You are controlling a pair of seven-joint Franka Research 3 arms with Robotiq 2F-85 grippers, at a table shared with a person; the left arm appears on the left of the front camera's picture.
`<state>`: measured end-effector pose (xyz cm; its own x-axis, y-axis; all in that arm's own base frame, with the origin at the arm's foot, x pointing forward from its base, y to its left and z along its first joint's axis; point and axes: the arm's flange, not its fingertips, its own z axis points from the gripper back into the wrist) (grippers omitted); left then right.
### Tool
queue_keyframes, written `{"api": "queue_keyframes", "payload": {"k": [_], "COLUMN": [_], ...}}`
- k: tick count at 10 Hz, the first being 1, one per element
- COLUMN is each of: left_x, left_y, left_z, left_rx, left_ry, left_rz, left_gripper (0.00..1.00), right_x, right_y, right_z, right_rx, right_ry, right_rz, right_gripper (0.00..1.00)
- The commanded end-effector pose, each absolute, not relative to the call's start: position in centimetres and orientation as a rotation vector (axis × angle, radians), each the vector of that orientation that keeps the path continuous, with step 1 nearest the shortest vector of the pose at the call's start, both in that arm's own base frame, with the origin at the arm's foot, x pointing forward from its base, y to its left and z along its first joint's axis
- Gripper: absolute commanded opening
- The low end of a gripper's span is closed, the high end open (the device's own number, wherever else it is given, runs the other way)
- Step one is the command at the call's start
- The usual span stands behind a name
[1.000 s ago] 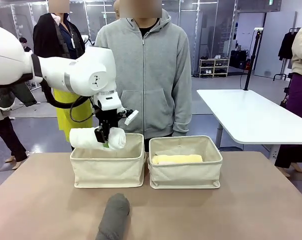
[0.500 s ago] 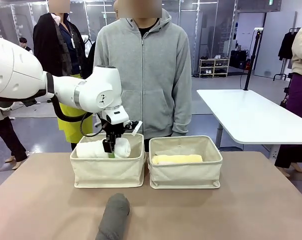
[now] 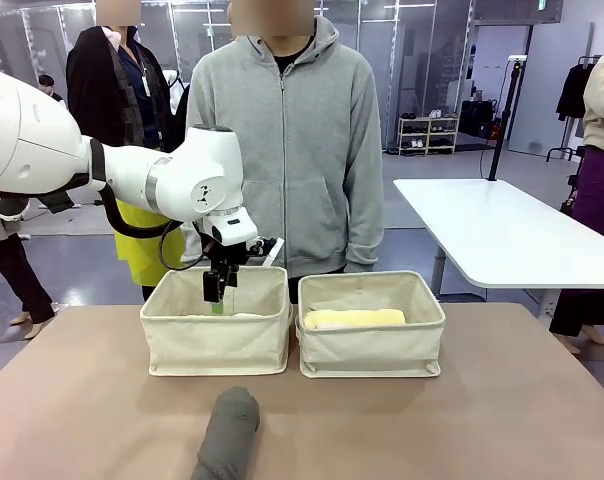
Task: Divide the towels into two baskets.
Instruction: Pick up one hotel-folded towel from the bottom of the table and place it in the Fabric basket indicated by the person.
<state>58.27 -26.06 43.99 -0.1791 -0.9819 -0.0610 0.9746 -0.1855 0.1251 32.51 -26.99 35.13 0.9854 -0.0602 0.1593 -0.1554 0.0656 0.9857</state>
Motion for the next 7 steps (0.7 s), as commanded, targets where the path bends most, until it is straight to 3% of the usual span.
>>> {"api": "queue_keyframes", "payload": {"k": [1,2,7], "left_x": [55.9,58.3,58.3], "left_y": [-24.7,-26.1,-26.1], "left_z": [43.5,44.0,44.0], "left_rx": [0.183,0.145,0.145], "left_ry": [-0.056,-0.065,-0.065], "left_rz": [-1.723,-1.752,-1.752], "left_gripper": [1.00,1.00,1.00], "right_x": [32.3,32.3,32.3], "right_y": [-27.0,-27.0,-27.0], "right_z": [35.4,35.4,35.4], "right_rx": [1.514,1.514,1.514], "right_ry": [-0.188,-0.188,-0.188], "right_rz": [0.090,0.090,0.090], "right_gripper": [1.00,1.00,1.00]}}
